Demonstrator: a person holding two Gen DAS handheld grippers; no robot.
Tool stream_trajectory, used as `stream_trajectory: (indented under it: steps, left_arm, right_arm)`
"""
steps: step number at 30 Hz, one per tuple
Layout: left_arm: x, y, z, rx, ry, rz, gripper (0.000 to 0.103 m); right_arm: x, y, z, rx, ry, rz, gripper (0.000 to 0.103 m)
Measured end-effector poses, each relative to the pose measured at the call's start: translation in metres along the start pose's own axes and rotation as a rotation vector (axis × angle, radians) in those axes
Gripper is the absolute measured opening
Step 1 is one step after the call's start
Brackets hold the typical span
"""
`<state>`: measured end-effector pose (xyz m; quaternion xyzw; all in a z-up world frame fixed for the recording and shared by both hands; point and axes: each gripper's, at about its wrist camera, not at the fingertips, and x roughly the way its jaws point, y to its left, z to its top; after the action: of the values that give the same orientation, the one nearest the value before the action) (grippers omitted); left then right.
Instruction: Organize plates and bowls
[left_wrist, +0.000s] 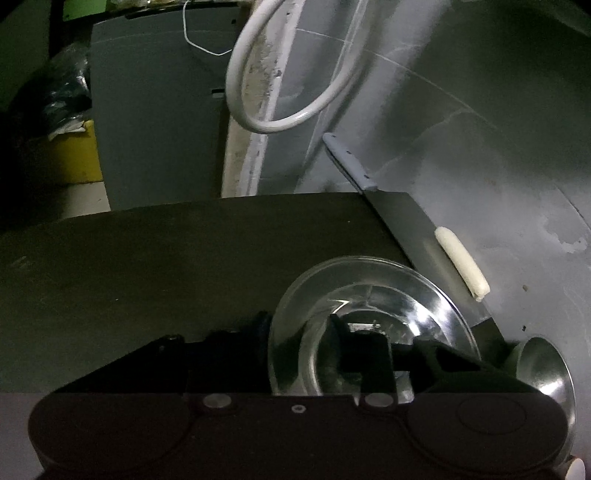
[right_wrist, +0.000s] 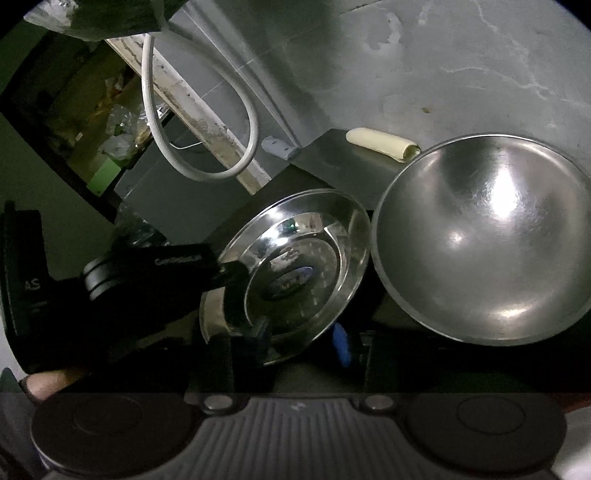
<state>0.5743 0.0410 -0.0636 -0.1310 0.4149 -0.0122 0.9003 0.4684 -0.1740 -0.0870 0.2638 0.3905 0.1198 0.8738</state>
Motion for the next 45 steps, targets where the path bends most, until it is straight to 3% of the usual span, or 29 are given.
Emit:
stream_trajectory:
  steps: [3,10,22,30,45]
  left_arm:
    - [-0.001,0.004,0.000,-0.004,0.005,0.003,0.025]
    - [-0.014,0.015,-0.009,-0.005,0.017,0.005,0.023]
    - [-0.066,0.043,-0.059,-0.077,0.036,0.001,0.021]
    - [-0.113,0.047,-0.100,-0.066,0.035,-0.007,0.021]
    - [-0.202,0.045,-0.148,-0.063,-0.049,-0.042,0.022]
  right_arm:
    - [0.000,0.000,0.000,-0.005,-0.001,-0.011,0.033]
    - [-0.002,0.003,-0.001,-0.035,0.013,-0.022,0.028]
    - [-0.036,0.017,-0.029,-0.160,0.056,0.000,0.023]
    - [-0.077,0.022,-0.055,-0.219,0.086,0.018,0.023]
    - [-0.171,0.044,-0.100,-0.281,0.007,0.036,0.023]
